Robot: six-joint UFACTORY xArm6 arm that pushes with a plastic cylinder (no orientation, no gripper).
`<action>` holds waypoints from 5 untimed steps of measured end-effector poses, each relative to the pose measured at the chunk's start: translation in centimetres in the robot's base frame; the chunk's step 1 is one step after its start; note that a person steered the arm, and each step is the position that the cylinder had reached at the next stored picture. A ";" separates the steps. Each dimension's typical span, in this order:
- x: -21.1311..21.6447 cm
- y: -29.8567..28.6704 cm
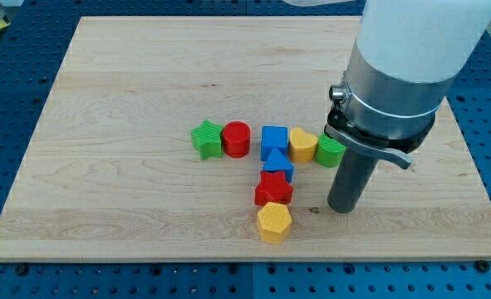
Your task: Separate green circle from yellow heart
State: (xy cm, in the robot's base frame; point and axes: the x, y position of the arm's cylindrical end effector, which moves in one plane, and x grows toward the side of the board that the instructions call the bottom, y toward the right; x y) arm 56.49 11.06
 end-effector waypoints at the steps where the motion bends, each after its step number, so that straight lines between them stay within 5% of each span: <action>1: -0.1 -0.1; 5: -3.3 -0.2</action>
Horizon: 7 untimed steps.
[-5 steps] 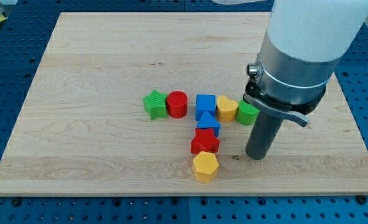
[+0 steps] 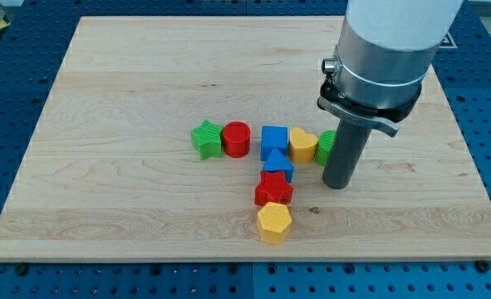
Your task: Separate green circle from yellow heart
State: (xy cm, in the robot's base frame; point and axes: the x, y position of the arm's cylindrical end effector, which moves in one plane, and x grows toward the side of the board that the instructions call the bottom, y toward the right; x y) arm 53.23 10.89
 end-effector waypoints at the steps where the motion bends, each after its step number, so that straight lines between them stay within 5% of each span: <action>1: 0.0 -0.4; 7: -7.3 -1.7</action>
